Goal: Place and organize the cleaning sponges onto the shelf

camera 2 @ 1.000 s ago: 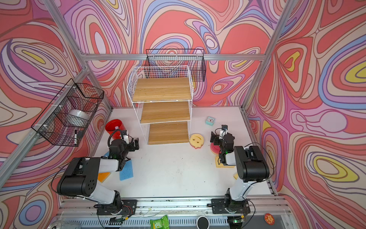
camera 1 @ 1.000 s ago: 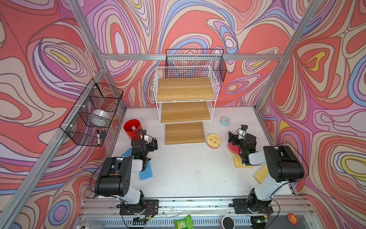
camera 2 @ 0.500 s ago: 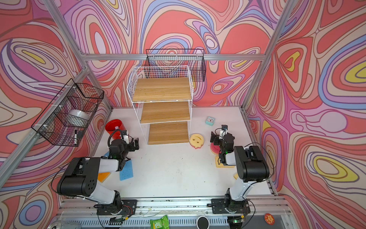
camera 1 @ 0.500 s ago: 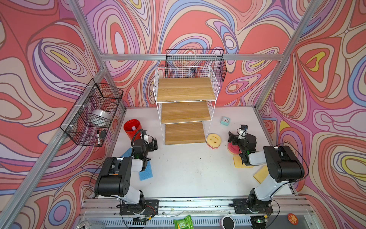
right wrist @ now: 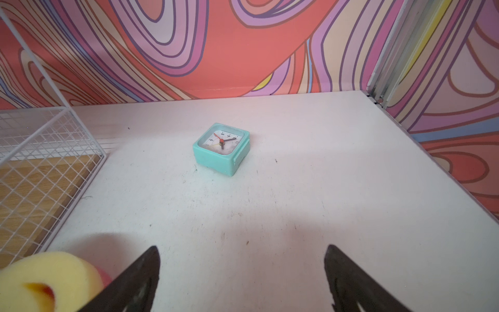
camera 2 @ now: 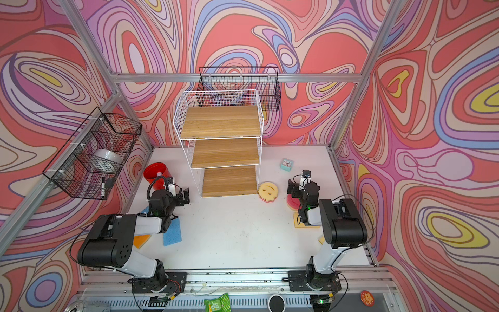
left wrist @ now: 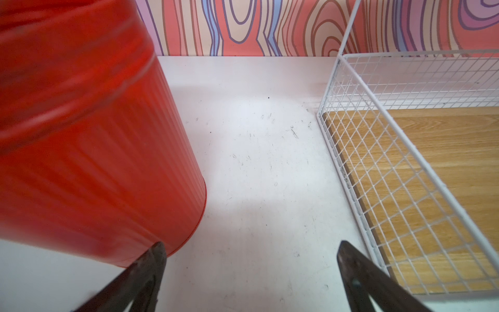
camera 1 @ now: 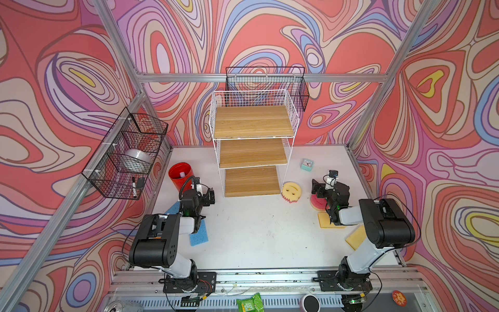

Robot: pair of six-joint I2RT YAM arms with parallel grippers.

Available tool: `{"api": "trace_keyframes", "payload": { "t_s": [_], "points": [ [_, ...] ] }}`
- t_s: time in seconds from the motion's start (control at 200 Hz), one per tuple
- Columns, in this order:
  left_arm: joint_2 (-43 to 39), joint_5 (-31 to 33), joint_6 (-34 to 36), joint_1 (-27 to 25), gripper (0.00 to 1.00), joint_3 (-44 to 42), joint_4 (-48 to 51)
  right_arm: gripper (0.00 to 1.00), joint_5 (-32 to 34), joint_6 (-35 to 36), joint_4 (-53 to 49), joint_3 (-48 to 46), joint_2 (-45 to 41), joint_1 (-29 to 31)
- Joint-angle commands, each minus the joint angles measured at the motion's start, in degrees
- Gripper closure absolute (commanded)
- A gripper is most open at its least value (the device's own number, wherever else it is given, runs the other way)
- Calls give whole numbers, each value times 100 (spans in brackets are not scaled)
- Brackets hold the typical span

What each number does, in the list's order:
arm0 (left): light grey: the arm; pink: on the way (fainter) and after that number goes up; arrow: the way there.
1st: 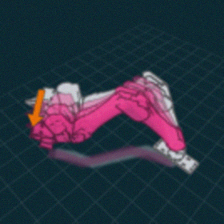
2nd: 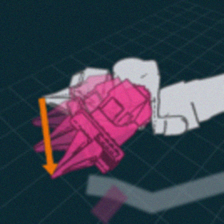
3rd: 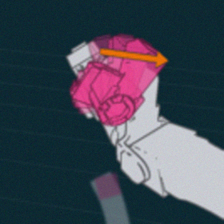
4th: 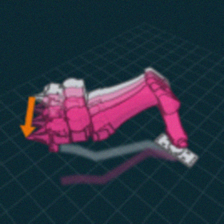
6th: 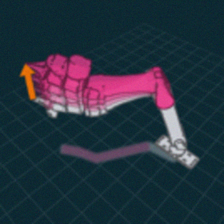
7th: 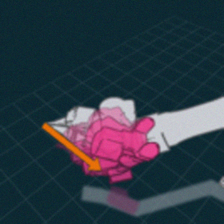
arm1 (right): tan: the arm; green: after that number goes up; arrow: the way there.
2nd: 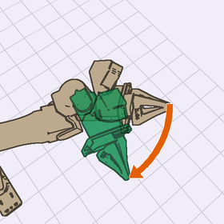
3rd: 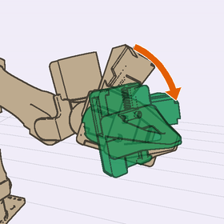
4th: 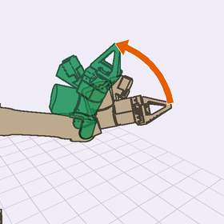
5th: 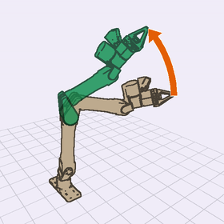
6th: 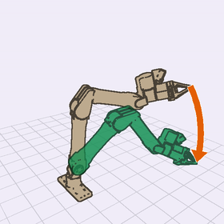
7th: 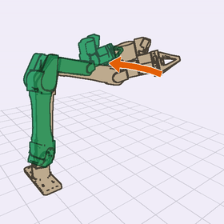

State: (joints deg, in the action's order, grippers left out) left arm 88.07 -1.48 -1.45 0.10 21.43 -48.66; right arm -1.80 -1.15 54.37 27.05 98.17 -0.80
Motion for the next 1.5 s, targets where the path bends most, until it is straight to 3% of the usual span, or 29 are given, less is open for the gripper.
{"api": "trace_keyframes", "payload": {
  "t_s": [0.0,0.185,0.33,0.511,0.706,0.846,1.071,1.177,1.277,1.492],
  "points": [
    [-4,46,93,8,0,33,-135,2,51,-5,28,-22,-17,-19],
    [-397,129,89,-1,0,77,218,2,185,-12,409,-438,-494,-10],
    [-1105,216,128,-25,0,461,1475,1,638,-472,-1272,-104,-1411,-10],
    [-2068,337,-216,-98,0,1402,3603,2,863,-1126,-2163,-129,-2392,29],
    [-2391,956,-202,-1054,1,2633,5821,3,928,-1455,-4043,284,-3436,237],
    [-2469,965,-834,-1592,2,3214,7245,3,1163,-1409,-5599,929,-3607,670],
    [-2879,1811,-1557,-3003,3,3012,7839,6,773,-1657,-6709,1241,-3776,933],
    [-3024,1905,-2107,-3155,5,2760,7942,10,637,-1743,-6840,1242,-3836,959],
    [-3185,1834,-2426,-3239,8,2418,7800,21,596,-1808,-7047,1372,-3721,968],
    [-3136,1622,-2845,-3455,12,1948,7277,31,873,-2315,-7936,2191,-2714,960]
  ]
}}
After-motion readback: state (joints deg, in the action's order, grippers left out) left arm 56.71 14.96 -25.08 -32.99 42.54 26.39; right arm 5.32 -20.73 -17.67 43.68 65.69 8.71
